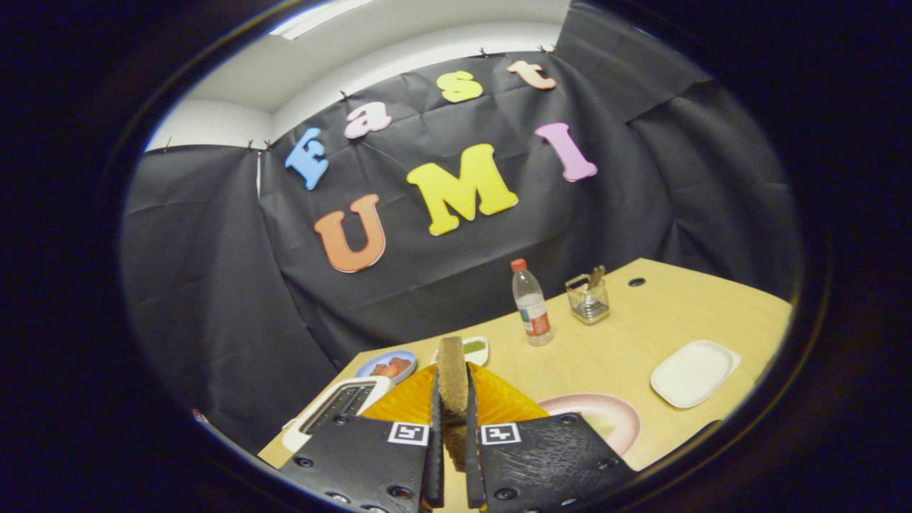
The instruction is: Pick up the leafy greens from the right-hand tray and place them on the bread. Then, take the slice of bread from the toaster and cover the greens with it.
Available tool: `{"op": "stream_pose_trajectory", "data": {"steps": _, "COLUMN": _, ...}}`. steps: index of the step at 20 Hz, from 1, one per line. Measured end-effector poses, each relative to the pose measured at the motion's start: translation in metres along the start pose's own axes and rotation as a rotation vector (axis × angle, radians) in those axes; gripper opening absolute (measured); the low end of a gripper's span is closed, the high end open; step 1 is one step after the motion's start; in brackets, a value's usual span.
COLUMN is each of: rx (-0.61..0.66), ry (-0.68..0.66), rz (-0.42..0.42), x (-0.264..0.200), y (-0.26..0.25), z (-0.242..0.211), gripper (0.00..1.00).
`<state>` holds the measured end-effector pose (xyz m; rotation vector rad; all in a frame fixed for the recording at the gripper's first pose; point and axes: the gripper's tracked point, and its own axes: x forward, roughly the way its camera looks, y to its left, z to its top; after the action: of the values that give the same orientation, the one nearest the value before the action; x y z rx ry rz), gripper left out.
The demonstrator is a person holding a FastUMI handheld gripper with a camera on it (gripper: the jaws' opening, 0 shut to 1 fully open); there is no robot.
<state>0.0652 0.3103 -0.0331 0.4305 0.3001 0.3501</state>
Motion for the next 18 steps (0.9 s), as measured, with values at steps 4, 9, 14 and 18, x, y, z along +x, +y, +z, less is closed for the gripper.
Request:
{"op": "stream_pose_trajectory", "data": {"steps": 4, "rx": 0.083, "ry": 0.056, "rz": -0.023, "x": 0.015, "y": -0.032, "z": -0.032, "gripper": 0.12}}
{"op": "stream_pose_trajectory", "data": {"steps": 9, "rx": 0.197, "ry": 0.081, "rz": -0.029, "x": 0.028, "y": -0.051, "z": -0.058, "gripper": 0.12}}
{"op": "stream_pose_trajectory", "data": {"steps": 14, "rx": 0.218, "ry": 0.088, "rz": -0.067, "x": 0.029, "y": -0.081, "z": -0.068, "gripper": 0.12}}
{"op": "stream_pose_trajectory", "data": {"steps": 18, "rx": 0.196, "ry": 0.152, "rz": -0.08, "x": 0.028, "y": -0.097, "z": -0.086, "gripper": 0.18}}
